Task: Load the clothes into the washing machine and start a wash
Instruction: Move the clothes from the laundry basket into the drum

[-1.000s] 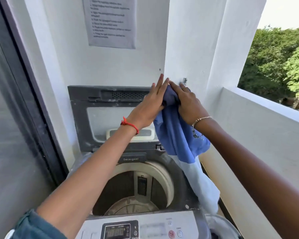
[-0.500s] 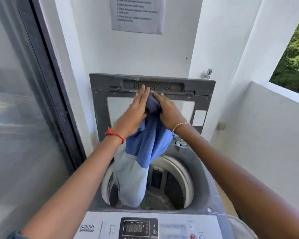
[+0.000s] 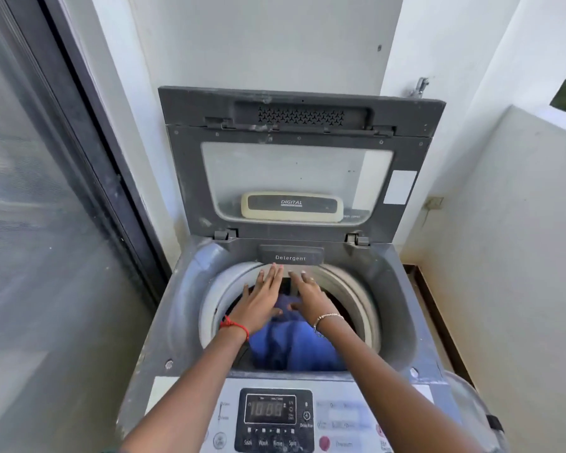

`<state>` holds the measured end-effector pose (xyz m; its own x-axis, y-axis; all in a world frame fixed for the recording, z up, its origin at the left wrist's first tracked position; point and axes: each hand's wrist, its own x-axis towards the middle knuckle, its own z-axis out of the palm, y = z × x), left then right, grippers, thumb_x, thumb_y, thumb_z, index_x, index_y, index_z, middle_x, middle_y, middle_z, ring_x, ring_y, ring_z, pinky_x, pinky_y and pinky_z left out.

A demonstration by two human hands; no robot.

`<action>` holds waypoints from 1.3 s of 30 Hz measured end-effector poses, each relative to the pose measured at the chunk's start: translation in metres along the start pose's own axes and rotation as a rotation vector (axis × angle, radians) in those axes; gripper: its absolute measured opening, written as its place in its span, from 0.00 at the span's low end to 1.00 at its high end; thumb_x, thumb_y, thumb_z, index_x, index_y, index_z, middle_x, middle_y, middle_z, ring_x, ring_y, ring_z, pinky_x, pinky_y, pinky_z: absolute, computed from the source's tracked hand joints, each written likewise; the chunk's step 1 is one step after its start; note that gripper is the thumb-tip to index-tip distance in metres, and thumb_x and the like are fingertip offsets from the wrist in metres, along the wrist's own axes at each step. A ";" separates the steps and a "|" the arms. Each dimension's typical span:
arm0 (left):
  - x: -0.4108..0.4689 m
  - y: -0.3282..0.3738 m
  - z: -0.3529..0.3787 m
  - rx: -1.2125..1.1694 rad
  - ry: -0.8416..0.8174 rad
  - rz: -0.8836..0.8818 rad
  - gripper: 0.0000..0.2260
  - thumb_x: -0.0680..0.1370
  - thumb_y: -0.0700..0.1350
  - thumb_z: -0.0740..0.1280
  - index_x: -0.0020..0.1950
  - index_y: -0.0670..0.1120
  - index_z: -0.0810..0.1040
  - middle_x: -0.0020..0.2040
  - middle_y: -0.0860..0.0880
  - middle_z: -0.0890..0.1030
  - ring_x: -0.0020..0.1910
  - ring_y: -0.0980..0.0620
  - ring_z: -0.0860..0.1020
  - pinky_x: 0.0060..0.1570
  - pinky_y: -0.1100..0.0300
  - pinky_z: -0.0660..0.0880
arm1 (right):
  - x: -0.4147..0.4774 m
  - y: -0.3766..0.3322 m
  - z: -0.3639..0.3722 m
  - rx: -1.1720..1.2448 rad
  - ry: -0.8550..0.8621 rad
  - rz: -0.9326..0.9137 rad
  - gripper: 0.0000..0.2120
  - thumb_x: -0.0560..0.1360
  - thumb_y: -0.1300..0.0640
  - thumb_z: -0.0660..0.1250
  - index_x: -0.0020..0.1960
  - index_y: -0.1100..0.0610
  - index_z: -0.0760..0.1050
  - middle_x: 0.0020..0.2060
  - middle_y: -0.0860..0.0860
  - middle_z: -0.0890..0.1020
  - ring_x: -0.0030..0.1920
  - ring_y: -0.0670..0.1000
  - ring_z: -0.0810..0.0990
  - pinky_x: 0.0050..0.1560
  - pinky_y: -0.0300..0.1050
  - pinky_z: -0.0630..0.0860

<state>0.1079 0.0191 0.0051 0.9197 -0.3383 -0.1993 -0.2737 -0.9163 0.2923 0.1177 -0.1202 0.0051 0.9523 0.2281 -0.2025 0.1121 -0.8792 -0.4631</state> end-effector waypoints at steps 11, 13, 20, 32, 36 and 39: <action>0.029 0.129 -0.015 -0.100 0.114 0.293 0.37 0.79 0.45 0.61 0.76 0.45 0.36 0.77 0.47 0.38 0.76 0.47 0.40 0.75 0.46 0.44 | -0.080 0.079 -0.094 0.109 0.360 0.113 0.31 0.77 0.57 0.63 0.75 0.58 0.53 0.74 0.57 0.58 0.75 0.55 0.56 0.73 0.46 0.52; 0.035 0.174 -0.017 -0.103 0.118 0.378 0.37 0.79 0.42 0.61 0.76 0.44 0.36 0.77 0.46 0.39 0.76 0.46 0.41 0.74 0.47 0.44 | -0.106 0.106 -0.114 0.132 0.445 0.173 0.29 0.77 0.58 0.63 0.74 0.60 0.55 0.73 0.58 0.61 0.73 0.56 0.60 0.71 0.44 0.55; 0.042 0.340 0.017 -0.100 0.078 0.620 0.39 0.75 0.43 0.64 0.76 0.42 0.40 0.78 0.45 0.41 0.76 0.45 0.41 0.73 0.45 0.46 | -0.210 0.229 -0.129 0.159 0.546 0.449 0.29 0.76 0.58 0.63 0.73 0.61 0.57 0.72 0.59 0.63 0.73 0.55 0.62 0.71 0.45 0.58; 0.065 0.419 0.239 0.091 -0.234 0.413 0.38 0.75 0.40 0.60 0.76 0.42 0.38 0.77 0.44 0.38 0.75 0.43 0.37 0.71 0.38 0.39 | -0.277 0.414 0.005 0.274 0.380 0.634 0.32 0.76 0.53 0.63 0.74 0.59 0.54 0.73 0.56 0.62 0.73 0.56 0.62 0.70 0.50 0.62; 0.079 0.390 0.349 0.202 -0.283 0.295 0.40 0.73 0.42 0.61 0.76 0.43 0.38 0.77 0.44 0.37 0.75 0.42 0.37 0.71 0.38 0.39 | -0.269 0.470 0.090 0.283 0.288 0.662 0.34 0.76 0.52 0.62 0.75 0.57 0.49 0.75 0.55 0.57 0.73 0.56 0.61 0.69 0.51 0.63; 0.091 0.362 0.431 0.237 -0.357 0.211 0.41 0.73 0.43 0.61 0.76 0.42 0.36 0.77 0.43 0.37 0.75 0.43 0.37 0.71 0.41 0.38 | -0.255 0.508 0.158 0.236 0.163 0.654 0.36 0.76 0.50 0.61 0.76 0.56 0.44 0.75 0.54 0.55 0.74 0.54 0.57 0.71 0.52 0.61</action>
<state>-0.0287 -0.4357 -0.3105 0.6941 -0.5367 -0.4798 -0.5389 -0.8292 0.1481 -0.1133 -0.5591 -0.3150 0.8358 -0.3966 -0.3797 -0.5434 -0.6965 -0.4686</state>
